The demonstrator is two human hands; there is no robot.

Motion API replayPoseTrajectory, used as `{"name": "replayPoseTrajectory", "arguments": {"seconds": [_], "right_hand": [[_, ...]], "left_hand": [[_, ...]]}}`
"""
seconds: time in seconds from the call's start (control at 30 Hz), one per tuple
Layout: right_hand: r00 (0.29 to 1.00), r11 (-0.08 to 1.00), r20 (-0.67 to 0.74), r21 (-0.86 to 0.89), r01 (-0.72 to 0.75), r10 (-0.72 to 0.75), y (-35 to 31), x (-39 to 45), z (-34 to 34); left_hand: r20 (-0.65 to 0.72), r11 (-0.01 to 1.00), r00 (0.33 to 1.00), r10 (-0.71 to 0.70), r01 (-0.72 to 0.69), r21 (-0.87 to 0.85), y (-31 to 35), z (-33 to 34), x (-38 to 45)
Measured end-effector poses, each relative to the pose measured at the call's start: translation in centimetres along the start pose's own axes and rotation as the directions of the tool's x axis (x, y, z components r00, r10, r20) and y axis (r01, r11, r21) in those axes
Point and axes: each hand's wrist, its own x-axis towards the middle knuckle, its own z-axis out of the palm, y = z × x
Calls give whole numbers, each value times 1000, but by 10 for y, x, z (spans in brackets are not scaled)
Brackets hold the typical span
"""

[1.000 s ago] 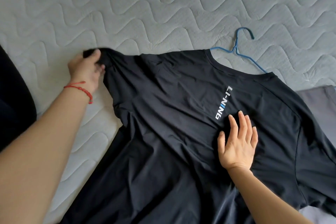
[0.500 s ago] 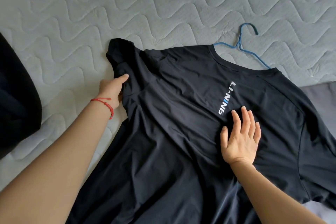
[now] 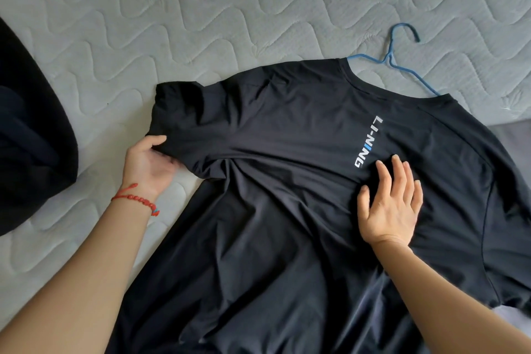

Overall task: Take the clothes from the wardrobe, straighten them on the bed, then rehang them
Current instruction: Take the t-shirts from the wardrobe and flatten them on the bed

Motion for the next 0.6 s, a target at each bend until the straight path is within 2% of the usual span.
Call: {"name": "replayPoseTrajectory", "arguments": {"seconds": [0.1, 0.2, 0.27, 0.33, 0.37, 0.4, 0.5, 0.6], "right_hand": [[1000, 1000, -1, 8, -2, 2, 0, 0, 0], [1000, 1000, 3, 9, -2, 2, -1, 0, 0], [1000, 1000, 3, 11, -2, 2, 0, -1, 0], [1000, 1000, 6, 20, -4, 4, 0, -1, 0], [1000, 1000, 9, 25, -6, 6, 0, -1, 0], [1000, 1000, 12, 27, -8, 7, -1, -2, -1], [1000, 1000, 18, 28, -8, 8, -1, -1, -1], [1000, 1000, 15, 31, -7, 6, -2, -2, -3]], "left_hand": [[-87, 999, 996, -2, 5, 37, 4, -12, 5], [-225, 991, 971, 81, -55, 122, 14, -23, 14], [-339, 921, 906, 254, -120, 371, 17, -27, 18], [-421, 775, 793, 440, -99, 624, 16, -33, 22], [-433, 723, 761, 483, -67, 688, 13, -36, 21], [-419, 695, 767, 486, -48, 718, 10, -36, 18], [-279, 638, 889, 362, -18, 770, -13, -28, -7], [-101, 503, 921, 376, -111, 857, -46, -20, -40]]}}
